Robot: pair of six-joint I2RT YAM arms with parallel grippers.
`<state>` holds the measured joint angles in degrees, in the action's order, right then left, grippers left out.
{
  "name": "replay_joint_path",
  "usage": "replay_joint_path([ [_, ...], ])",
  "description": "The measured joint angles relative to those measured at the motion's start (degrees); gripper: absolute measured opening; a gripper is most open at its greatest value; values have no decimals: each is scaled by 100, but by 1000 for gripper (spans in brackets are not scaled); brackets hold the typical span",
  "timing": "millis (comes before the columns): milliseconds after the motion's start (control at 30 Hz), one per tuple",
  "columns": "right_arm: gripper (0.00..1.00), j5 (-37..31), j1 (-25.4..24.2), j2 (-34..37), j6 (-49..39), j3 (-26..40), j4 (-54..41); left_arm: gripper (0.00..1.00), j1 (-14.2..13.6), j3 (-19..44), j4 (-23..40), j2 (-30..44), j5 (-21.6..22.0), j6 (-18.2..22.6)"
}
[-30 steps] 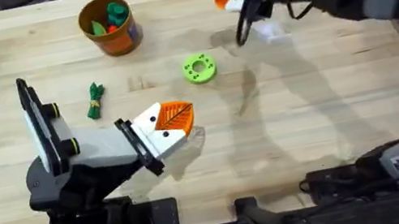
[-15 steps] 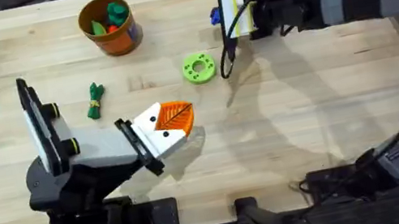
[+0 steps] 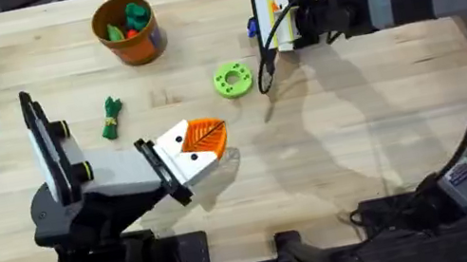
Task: Pick up the gripper from the table and insert it into the empty holder that is missing its gripper. Then pick up a screw, insert it into the mounting hole, and use the screwdriver to tighten it. Finally, clean up the table by picking up the vegetable and placing it into the bucket.
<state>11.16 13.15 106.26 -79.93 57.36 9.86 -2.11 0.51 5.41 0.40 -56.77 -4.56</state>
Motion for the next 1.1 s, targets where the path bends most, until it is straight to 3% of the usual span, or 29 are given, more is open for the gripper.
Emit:
replay_joint_path([
  [67,426,0,0,15,184,0,-9,19,0,0,0,2,0,0],
  [200,949,-7,-8,9,474,43,125,19,0,0,0,1,0,0],
  [233,982,-4,-17,7,548,86,113,19,0,0,0,0,0,0],
  [500,993,-4,29,-271,1665,92,-306,26,0,0,0,0,2,0],
  [567,993,-7,61,-502,2128,92,-424,277,0,0,0,0,0,17],
  [700,994,0,104,-1233,3356,92,-654,923,0,0,0,0,2,16],
  [733,994,0,105,-1392,3620,92,-698,967,0,0,0,0,2,8],
  [967,995,9,105,-2506,6499,94,-1500,987,0,0,-52,0,163,-21],
  [1100,994,26,105,-2975,8102,94,-2544,986,0,38,-31,0,833,-630],
])
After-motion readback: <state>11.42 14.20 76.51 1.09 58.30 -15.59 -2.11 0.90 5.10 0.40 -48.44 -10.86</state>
